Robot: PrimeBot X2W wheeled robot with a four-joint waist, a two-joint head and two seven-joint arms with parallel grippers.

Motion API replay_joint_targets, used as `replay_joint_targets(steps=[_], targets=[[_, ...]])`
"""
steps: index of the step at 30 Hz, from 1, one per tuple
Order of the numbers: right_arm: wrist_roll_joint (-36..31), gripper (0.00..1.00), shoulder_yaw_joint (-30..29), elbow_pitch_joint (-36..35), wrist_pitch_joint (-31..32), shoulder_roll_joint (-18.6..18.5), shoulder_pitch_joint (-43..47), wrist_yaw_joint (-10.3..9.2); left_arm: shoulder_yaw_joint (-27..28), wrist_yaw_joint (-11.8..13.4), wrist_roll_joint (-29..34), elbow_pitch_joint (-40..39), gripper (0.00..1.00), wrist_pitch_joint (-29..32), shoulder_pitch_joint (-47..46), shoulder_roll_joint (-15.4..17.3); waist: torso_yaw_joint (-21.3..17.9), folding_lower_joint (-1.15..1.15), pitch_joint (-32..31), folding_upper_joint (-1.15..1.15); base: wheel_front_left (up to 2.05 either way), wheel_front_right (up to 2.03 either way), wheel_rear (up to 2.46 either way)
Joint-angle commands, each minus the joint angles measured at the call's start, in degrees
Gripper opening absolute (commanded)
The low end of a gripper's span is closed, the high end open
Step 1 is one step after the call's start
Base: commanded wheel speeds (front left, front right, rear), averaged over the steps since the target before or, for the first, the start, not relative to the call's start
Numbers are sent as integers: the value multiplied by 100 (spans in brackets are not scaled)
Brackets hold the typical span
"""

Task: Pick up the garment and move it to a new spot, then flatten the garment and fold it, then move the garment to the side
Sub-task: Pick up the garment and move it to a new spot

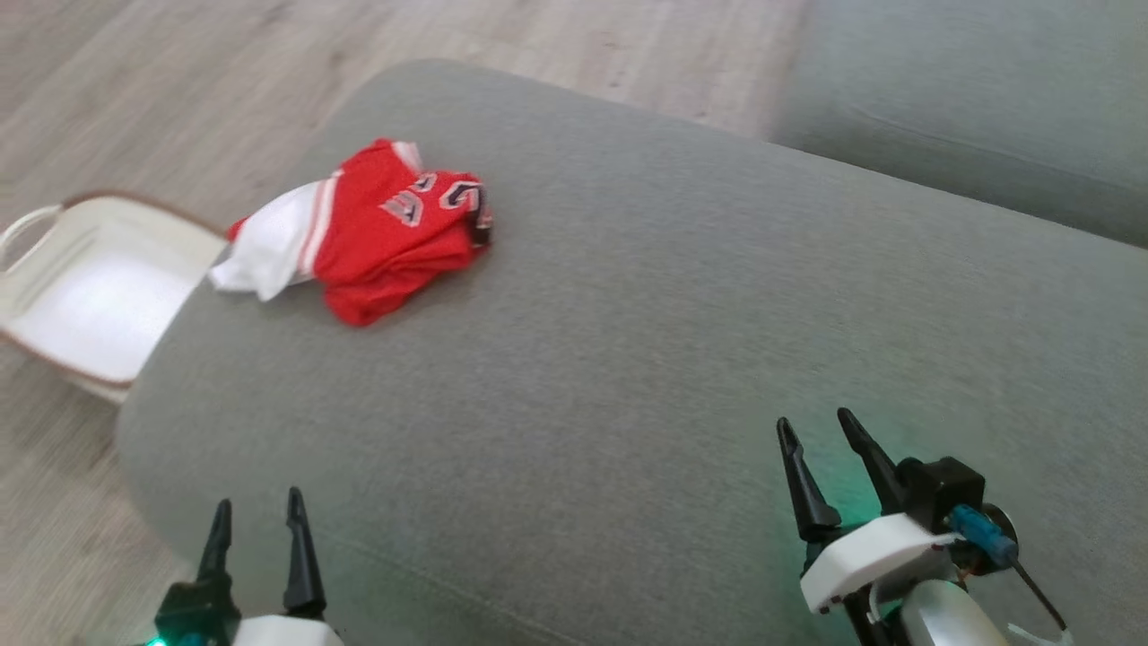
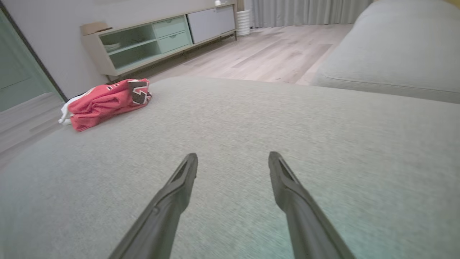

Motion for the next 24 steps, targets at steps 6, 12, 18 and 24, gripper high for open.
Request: replay_joint_targets(steps=[6, 12, 18, 24], targets=[[5, 100, 206, -159, -62, -12, -262, -5, 308, -139, 77, -309, 100, -47, -221, 24, 128, 0, 111, 0, 0, 0, 0], [-132, 100, 110, -196, -62, -12, -286, -5, 367, -405, 110, -371, 100, -47, -1013, 182, 15, 0, 375, 0, 0, 0, 0], [-219, 100, 162, -290, -62, -12, -455, -5, 355, -650, 98, 257, 100, -47, -2363, 761, -252, 0, 765, 0, 0, 0, 0], [-391, 100, 254, -489, -62, -12, -732, -5, 129, -775, 100, 1312, 100, 4, -3531, 1282, -621, 0, 1241, 0, 0, 0, 0]])
